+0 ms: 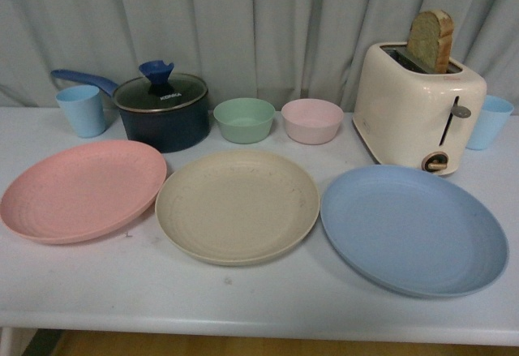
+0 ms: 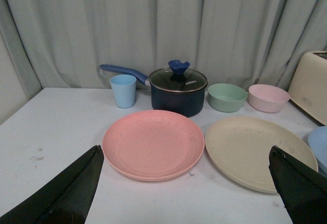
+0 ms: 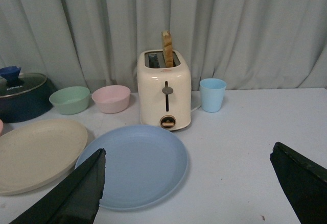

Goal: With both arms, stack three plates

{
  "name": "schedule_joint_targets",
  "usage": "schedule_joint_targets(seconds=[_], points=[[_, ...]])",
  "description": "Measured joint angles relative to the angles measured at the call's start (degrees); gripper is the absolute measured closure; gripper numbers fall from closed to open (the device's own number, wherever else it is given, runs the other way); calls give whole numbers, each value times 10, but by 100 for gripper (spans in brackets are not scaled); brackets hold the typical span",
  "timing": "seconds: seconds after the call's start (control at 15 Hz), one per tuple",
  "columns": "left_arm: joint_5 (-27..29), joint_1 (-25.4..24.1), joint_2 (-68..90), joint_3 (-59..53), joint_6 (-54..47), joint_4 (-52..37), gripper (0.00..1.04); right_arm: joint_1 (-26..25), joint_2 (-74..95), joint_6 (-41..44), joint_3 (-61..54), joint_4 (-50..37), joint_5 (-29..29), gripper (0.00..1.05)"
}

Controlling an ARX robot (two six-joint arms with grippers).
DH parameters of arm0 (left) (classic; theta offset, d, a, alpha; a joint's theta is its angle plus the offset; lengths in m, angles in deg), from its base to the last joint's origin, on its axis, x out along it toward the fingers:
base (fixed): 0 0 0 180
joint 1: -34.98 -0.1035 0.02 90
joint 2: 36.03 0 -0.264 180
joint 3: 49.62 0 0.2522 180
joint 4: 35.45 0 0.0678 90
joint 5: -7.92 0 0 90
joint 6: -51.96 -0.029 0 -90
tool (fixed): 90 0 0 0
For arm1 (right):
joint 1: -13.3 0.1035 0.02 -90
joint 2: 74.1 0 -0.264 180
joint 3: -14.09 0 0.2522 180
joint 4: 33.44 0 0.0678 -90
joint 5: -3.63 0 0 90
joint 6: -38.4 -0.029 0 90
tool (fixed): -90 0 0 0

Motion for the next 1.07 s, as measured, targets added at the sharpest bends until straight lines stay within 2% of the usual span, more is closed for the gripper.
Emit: schedule_joint_targets(seconds=[0.53, 0.67, 0.73, 0.87, 1.07], points=[[2, 0, 0, 0, 0, 3, 7, 0, 0, 0, 0, 0, 0, 6], [183, 73, 153, 106, 118, 215, 7, 0, 0, 0, 0, -1, 0, 6], [235, 63, 188, 130, 174, 233, 7, 0, 0, 0, 0, 0, 1, 6], [223, 49, 221, 151, 198, 175, 7, 0, 0, 0, 0, 0, 0, 6], [137, -14, 348, 168, 183, 67, 7, 0, 0, 0, 0, 0, 0, 6]])
